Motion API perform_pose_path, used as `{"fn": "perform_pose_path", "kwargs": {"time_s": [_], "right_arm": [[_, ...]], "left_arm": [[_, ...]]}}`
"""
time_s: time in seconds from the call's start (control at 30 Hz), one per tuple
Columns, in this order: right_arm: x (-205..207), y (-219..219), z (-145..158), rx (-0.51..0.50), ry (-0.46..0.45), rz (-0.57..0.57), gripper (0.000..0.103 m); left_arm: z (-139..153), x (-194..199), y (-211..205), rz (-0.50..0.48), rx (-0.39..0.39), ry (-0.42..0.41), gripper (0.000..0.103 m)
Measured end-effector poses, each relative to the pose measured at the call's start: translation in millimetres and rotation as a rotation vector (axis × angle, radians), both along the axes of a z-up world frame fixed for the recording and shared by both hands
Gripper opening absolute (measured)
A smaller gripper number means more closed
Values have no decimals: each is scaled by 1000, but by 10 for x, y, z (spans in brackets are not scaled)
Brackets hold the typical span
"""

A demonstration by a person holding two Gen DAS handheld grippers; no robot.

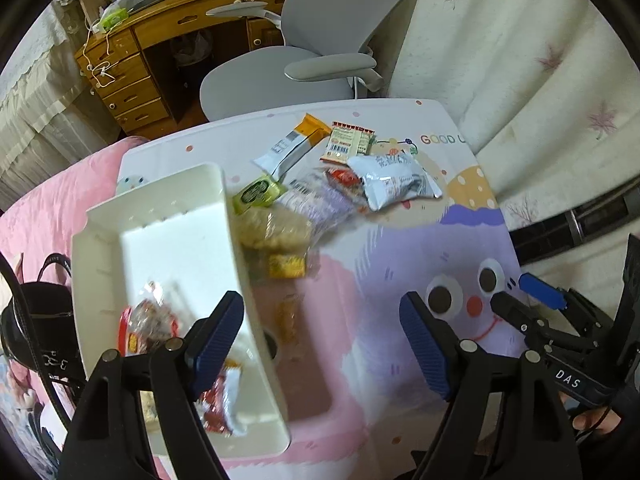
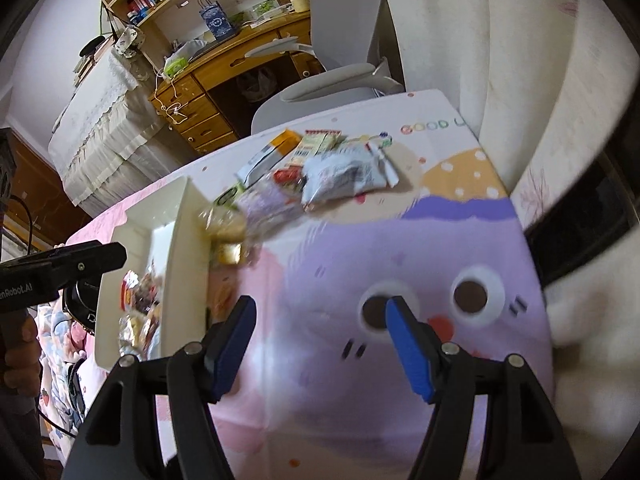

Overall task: Organize snacks
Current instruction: 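Withdraw both grippers from the tray back over the snack pile, then grasp the red-label clear bag with the left gripper while the right grasps the white bag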

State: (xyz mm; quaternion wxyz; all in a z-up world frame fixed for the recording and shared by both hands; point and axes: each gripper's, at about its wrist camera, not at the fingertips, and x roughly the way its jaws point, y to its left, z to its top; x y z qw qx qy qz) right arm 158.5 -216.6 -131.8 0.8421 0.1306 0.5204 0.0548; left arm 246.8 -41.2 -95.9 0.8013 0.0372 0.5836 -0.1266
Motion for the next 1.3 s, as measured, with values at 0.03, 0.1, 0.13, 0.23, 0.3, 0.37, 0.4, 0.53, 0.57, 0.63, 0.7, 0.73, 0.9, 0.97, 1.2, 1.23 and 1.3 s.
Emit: {"fn": "perform_pose_path", "kwargs": {"time_s": [0.03, 0.1, 0.13, 0.23, 0.3, 0.37, 0.4, 0.53, 0.57, 0.63, 0.7, 0.73, 0.9, 0.97, 1.2, 1.23, 1.3], "right_arm": [[90, -57, -18, -1, -5, 7, 67], [224, -141, -53, -6, -9, 15, 67], [274, -179, -71, -5, -10, 19, 67], [473, -283, -155, -3, -9, 28, 67], [601, -329, -210, 2, -11, 39, 67], [738, -370, -269, 4, -20, 49, 67], [787, -377, -291, 6, -25, 54, 67], [1030, -404, -428, 18, -43, 82, 67], [1094, -398, -473, 16, -46, 91, 67], [1188, -384, -543, 14, -57, 106, 67], [1282, -366, -603, 14, -72, 122, 67], [1338, -349, -645, 11, -82, 132, 67], [1491, -258, -807, -2, -106, 168, 72], [1542, -223, -885, -3, -108, 178, 74], [1669, -111, -1105, -32, -102, 182, 78], [1685, -93, -1135, -33, -99, 182, 78], [1700, -68, -1173, -35, -111, 182, 82]], "left_arm": [[-25, 50, -43, 1, 6, 6, 81], [-83, 165, -133, 7, 14, 27, 81], [-114, 238, -183, 14, 19, 35, 81], [-190, 423, -291, 25, 34, 49, 81], [-256, 568, -361, 25, 51, 59, 81], [-317, 685, -419, 18, 69, 64, 81], [-352, 751, -452, 12, 79, 67, 82], [-537, 1024, -563, -11, 104, 104, 82], [-572, 1068, -583, -16, 109, 110, 82], [-679, 1196, -629, -30, 128, 120, 82], [-764, 1295, -679, -40, 140, 128, 82], [-827, 1368, -708, -46, 145, 136, 82], [-1077, 1633, -771, -46, 144, 173, 82], [-1167, 1701, -784, -40, 141, 187, 82], [-1443, 1832, -826, -38, 156, 248, 82], [-1465, 1838, -833, -41, 156, 253, 82], [-1513, 1853, -850, -47, 157, 260, 82]]}}
